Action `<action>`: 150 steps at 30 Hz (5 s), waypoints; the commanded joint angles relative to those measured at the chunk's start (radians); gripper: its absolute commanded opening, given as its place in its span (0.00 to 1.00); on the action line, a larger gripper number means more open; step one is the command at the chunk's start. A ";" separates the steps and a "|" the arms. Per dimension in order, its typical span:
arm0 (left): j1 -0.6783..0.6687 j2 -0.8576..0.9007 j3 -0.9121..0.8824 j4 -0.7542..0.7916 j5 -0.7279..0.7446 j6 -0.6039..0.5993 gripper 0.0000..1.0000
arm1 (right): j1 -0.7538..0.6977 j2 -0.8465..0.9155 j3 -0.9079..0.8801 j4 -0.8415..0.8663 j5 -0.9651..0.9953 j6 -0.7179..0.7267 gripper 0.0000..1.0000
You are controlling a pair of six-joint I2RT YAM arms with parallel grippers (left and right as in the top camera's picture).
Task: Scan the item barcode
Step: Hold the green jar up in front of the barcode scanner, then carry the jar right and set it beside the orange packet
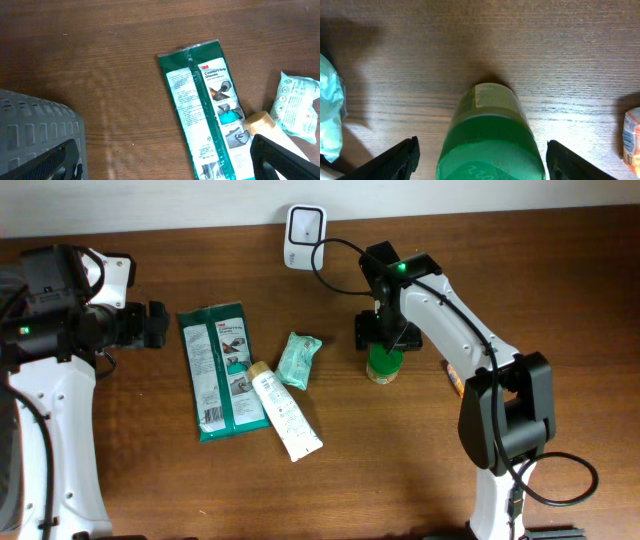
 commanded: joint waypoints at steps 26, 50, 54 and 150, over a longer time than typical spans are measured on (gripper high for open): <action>0.003 -0.006 0.009 0.001 0.003 0.016 0.99 | 0.005 0.001 -0.069 -0.006 -0.001 -0.005 0.43; 0.003 -0.006 0.009 0.001 0.003 0.016 0.99 | -0.206 -0.066 0.389 -0.511 -1.147 -0.708 0.35; 0.003 -0.006 0.009 0.000 0.003 0.016 0.99 | -0.205 -0.101 0.389 -0.511 -1.147 -0.696 0.35; 0.003 -0.006 0.009 0.001 0.003 0.016 0.99 | -0.494 -0.060 -0.026 -0.081 0.011 -0.213 0.45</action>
